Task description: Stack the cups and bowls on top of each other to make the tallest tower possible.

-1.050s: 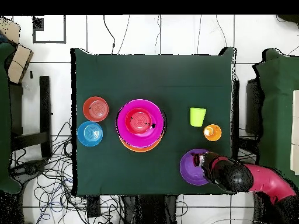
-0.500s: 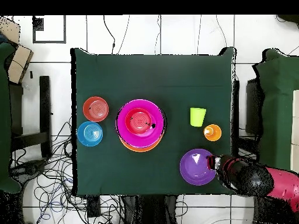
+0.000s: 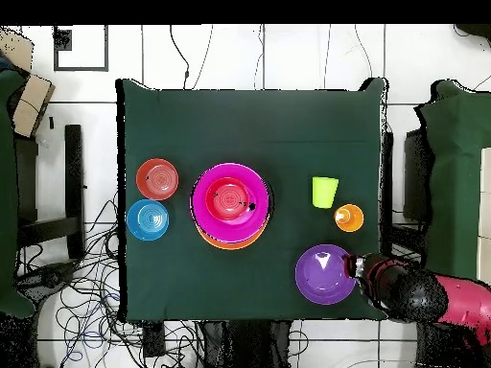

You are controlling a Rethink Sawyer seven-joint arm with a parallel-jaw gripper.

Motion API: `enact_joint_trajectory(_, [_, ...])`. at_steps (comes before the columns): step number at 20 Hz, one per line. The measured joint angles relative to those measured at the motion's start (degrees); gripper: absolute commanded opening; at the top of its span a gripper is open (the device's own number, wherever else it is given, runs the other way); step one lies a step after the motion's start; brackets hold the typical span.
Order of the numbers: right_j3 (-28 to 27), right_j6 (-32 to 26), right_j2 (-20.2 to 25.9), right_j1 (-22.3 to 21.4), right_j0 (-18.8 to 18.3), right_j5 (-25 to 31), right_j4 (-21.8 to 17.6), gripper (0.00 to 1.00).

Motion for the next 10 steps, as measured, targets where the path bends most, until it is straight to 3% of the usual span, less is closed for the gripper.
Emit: enact_joint_trajectory(10, [-1.84,0.00,-0.86,9.71,-2.96,-5.68,-7.10,1.00])
